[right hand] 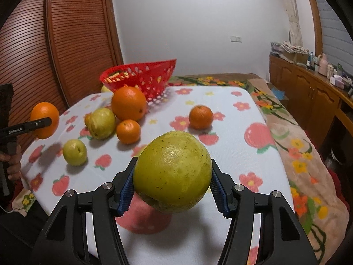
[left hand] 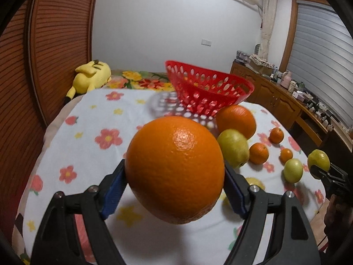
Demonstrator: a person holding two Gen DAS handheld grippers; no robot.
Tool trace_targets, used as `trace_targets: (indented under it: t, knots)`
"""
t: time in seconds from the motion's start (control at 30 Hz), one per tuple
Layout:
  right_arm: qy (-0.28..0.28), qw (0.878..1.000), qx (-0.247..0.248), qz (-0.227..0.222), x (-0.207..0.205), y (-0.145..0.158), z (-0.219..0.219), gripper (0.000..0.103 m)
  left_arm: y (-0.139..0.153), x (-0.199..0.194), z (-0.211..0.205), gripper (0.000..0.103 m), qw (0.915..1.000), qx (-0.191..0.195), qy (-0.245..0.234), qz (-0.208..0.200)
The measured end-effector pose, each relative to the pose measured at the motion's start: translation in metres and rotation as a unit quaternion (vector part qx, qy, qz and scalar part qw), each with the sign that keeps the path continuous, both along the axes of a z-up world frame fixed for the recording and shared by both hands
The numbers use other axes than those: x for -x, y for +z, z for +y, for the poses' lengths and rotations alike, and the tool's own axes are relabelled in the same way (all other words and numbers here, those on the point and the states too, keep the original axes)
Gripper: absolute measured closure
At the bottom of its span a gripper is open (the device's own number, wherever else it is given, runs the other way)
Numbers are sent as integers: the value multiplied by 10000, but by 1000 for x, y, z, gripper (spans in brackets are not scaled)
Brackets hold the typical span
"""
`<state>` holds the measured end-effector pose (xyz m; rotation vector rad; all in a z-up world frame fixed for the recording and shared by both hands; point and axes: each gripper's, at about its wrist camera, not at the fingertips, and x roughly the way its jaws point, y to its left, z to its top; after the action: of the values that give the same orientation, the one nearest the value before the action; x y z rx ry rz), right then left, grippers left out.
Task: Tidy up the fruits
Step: 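Lift the large orange with the left gripper over the red basket while the right gripper carries the pomelo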
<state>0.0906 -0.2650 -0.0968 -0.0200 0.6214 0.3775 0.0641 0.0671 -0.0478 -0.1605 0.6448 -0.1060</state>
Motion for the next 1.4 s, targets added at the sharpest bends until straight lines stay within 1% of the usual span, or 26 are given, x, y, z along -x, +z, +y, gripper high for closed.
trace_targets:
  t: [0.27, 0.6, 0.83, 1.03, 1.23, 1.4]
  knots:
    - [215, 9996, -30, -207, -10, 24, 13, 41, 23, -13, -14, 24, 9996, -29, -216, -189]
    - [615, 9968, 82, -505, -34, 57, 40, 41, 50, -45, -34, 24, 9978, -166, -468, -444]
    - [857, 9945, 42, -606, -48, 70, 59, 41, 65, -59, -44, 24, 9962, -290, -605, -559]
    - [1001, 9933, 25, -584, -70, 79, 72, 41, 67, -82, -51, 24, 9957, -337, -703, -502]
    - [1150, 9917, 120, -559, -102, 83, 86, 41, 67, -118, -53, 24, 9955, -392, -779, -380]
    - [1236, 9911, 93, -484, -131, 85, 92, 41, 70, -147, -58, 24, 9949, -478, -836, -296]
